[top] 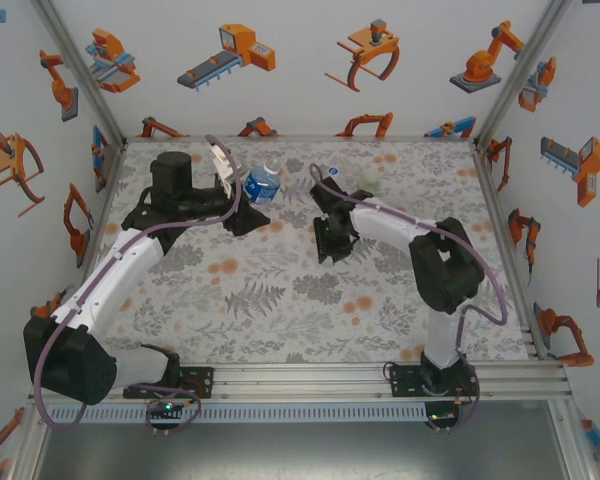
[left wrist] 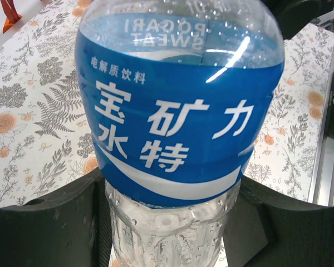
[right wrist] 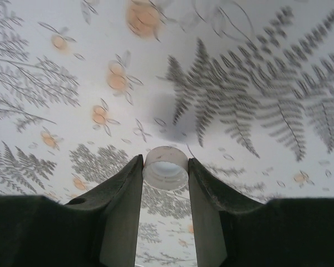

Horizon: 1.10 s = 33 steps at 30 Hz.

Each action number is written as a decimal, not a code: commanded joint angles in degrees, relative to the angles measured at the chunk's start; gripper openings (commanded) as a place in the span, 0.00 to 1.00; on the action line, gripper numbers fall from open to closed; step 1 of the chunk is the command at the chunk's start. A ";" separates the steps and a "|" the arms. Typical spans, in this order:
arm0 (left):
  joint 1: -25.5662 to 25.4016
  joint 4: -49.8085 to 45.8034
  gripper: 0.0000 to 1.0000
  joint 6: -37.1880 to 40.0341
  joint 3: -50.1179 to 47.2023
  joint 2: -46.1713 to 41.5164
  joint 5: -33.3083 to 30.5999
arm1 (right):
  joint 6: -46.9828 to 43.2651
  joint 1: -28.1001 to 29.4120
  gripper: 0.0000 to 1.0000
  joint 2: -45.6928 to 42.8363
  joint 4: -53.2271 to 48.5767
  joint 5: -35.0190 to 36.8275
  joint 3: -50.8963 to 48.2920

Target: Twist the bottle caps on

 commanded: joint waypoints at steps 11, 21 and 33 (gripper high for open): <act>0.45 -0.09 0.00 1.71 0.28 0.00 0.98 | -2.73 2.71 0.39 11.36 -5.63 -0.19 14.30; 0.40 0.53 0.00 0.76 0.30 0.32 1.79 | -2.88 2.79 0.47 9.35 -6.63 0.56 14.28; 0.40 0.48 0.00 0.66 0.30 0.25 1.63 | -2.67 3.94 0.46 6.63 -6.71 0.59 14.54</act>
